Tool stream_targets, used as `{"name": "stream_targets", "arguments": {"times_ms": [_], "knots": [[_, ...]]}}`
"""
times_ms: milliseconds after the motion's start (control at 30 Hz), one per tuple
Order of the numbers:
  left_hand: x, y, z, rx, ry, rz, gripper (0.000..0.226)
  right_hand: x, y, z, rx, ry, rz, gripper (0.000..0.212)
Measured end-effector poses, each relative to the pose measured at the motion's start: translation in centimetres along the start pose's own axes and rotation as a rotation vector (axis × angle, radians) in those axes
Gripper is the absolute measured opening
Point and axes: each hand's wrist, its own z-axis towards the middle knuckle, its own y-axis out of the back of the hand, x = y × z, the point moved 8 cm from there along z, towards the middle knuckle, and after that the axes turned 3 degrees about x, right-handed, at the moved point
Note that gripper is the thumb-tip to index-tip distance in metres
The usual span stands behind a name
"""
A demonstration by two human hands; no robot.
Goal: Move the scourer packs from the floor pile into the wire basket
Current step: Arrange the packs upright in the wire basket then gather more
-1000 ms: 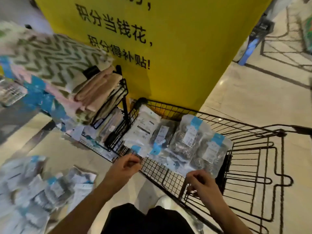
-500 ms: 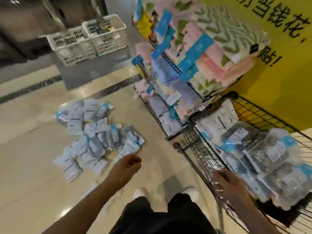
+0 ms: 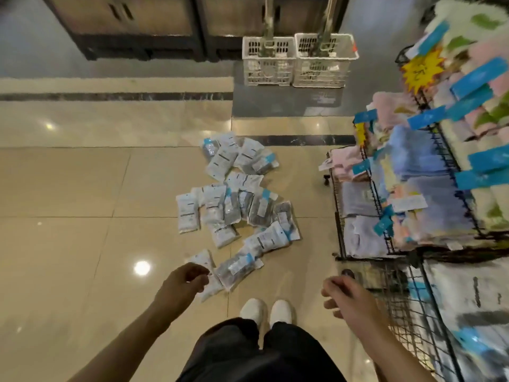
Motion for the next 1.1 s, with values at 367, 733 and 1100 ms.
{"name": "stream_targets", "arguments": {"times_ms": [367,733,1100], "knots": [[4.3,1.1,-6.6,-0.239,0.115,-0.2,0.013,5.1,-8.5,3.3,0.289,0.125,-0.216,0.01],[11.4,8.6,-5.5,-0.298,0.103,-0.339,0.012,7.0,-18.1,1.9,0.28,0.06,-0.345,0.011],[13.5,18.2,2.9,-0.074,0.038,-0.305,0.012,9.1,-26.2,-1.6,0.096,-0.033,-0.295,0.009]]}}
